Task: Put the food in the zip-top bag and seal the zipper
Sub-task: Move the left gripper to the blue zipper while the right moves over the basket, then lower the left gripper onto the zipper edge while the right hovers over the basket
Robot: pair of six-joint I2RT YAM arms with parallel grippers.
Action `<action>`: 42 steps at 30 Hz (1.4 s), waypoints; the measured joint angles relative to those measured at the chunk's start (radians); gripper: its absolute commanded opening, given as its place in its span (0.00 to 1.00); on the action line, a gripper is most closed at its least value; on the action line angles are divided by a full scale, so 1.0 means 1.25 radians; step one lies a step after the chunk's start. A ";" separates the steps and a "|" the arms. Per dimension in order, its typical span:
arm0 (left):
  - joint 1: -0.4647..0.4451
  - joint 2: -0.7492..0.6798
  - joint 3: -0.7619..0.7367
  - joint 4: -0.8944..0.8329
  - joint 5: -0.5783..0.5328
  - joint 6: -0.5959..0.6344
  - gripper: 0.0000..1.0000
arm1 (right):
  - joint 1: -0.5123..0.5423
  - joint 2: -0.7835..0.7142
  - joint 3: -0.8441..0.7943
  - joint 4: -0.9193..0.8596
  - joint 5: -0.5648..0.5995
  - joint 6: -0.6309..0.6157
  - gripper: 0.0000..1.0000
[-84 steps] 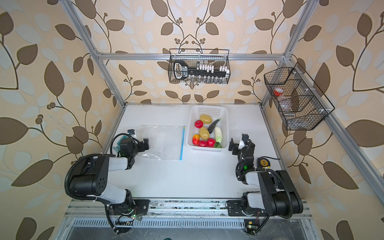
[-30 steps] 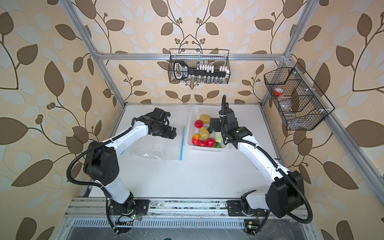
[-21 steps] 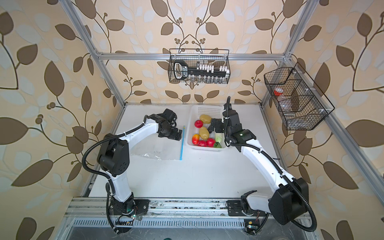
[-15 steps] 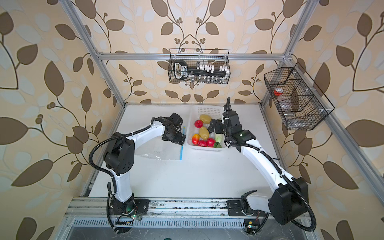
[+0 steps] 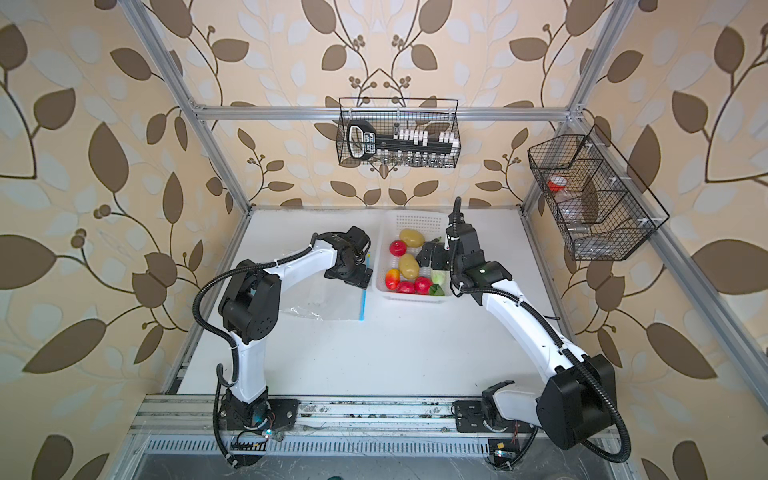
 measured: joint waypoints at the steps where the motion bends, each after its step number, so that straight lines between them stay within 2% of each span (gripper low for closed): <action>1: -0.003 0.007 0.009 -0.001 -0.001 0.000 0.99 | 0.000 0.000 -0.001 0.000 -0.001 0.000 1.00; 7: -0.034 0.040 0.070 -0.009 -0.007 -0.002 0.99 | -0.002 0.000 -0.009 0.000 -0.006 0.005 1.00; 16: -0.115 0.063 0.109 -0.030 -0.095 -0.002 0.99 | -0.004 -0.006 -0.016 -0.002 -0.008 0.015 1.00; 21: -0.111 0.063 0.106 -0.036 -0.151 0.013 0.99 | -0.009 -0.021 -0.039 -0.004 -0.008 0.022 1.00; 26: -0.099 0.063 0.088 -0.038 -0.184 0.030 0.91 | -0.012 -0.021 -0.048 -0.005 -0.015 0.033 1.00; 36: -0.091 0.063 0.079 -0.060 -0.182 0.031 0.77 | -0.012 -0.002 -0.048 0.002 -0.035 0.053 1.00; 42: -0.086 0.063 0.079 -0.066 -0.174 0.019 0.76 | -0.006 0.010 -0.048 0.006 -0.038 0.057 1.00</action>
